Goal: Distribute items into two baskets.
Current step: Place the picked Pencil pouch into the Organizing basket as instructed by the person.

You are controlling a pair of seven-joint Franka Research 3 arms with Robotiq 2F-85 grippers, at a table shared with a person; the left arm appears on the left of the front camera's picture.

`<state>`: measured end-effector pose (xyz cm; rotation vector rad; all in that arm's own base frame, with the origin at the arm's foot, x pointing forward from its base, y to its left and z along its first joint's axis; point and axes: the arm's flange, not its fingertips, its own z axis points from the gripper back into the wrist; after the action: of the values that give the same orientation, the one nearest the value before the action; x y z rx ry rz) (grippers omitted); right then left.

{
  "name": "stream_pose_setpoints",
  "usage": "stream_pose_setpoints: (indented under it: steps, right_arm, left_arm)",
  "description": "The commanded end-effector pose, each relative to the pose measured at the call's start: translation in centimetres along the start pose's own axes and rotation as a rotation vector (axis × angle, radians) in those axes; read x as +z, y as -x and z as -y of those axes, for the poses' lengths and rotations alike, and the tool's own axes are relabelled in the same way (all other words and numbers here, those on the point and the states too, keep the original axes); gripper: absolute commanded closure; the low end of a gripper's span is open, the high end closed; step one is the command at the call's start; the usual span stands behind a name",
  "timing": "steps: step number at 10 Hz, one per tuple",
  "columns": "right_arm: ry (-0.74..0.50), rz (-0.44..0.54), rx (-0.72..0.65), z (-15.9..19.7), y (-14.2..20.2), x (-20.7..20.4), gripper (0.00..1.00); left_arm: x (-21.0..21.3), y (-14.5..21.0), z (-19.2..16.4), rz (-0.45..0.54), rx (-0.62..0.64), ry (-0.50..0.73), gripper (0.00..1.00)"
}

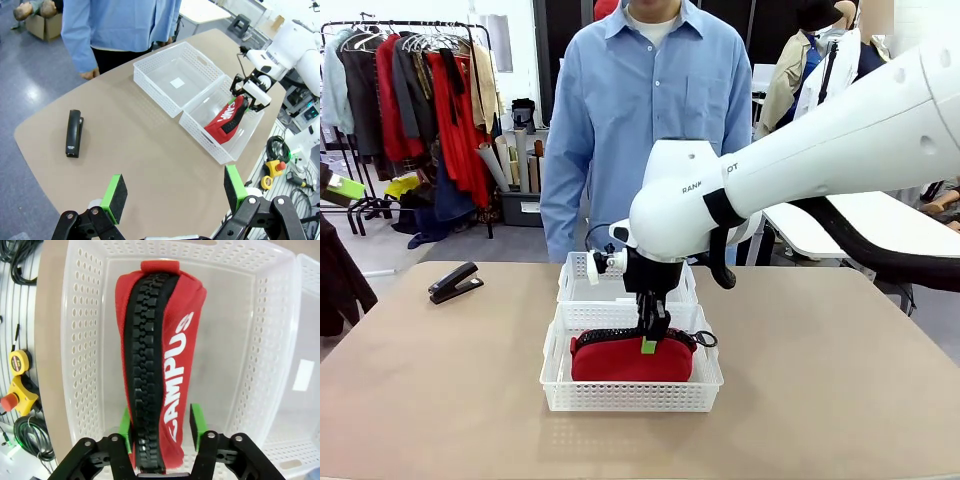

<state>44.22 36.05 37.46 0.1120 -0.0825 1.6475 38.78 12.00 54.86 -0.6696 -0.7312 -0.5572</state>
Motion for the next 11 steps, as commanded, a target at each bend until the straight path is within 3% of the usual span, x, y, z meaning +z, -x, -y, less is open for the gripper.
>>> stream_pose_setpoints:
  steps: [1, 7, 8, 11]
  right_arm:
    - [0.029, 0.018, -0.011, -1.4, 1.2, 2.3, 0.0]
    - [0.002, 0.043, -0.037, -2.7, 3.6, 6.3, 0.0]
    - [0.049, 0.008, -0.04, -2.1, 2.0, 5.4, 0.0]
    - [0.049, 0.008, -0.04, -2.1, 2.0, 5.4, 0.0]
  left_arm:
    - [0.0, -0.1, 0.1, 0.022, 0.003, 0.011, 0.0]
    - [0.0, -0.1, 0.1, 0.022, 0.003, 0.011, 0.0]
    - [0.0, -0.1, 0.1, 0.022, 0.003, 0.011, 0.0]
    - [0.0, -0.1, 0.1, 0.022, 0.003, 0.011, 0.0]
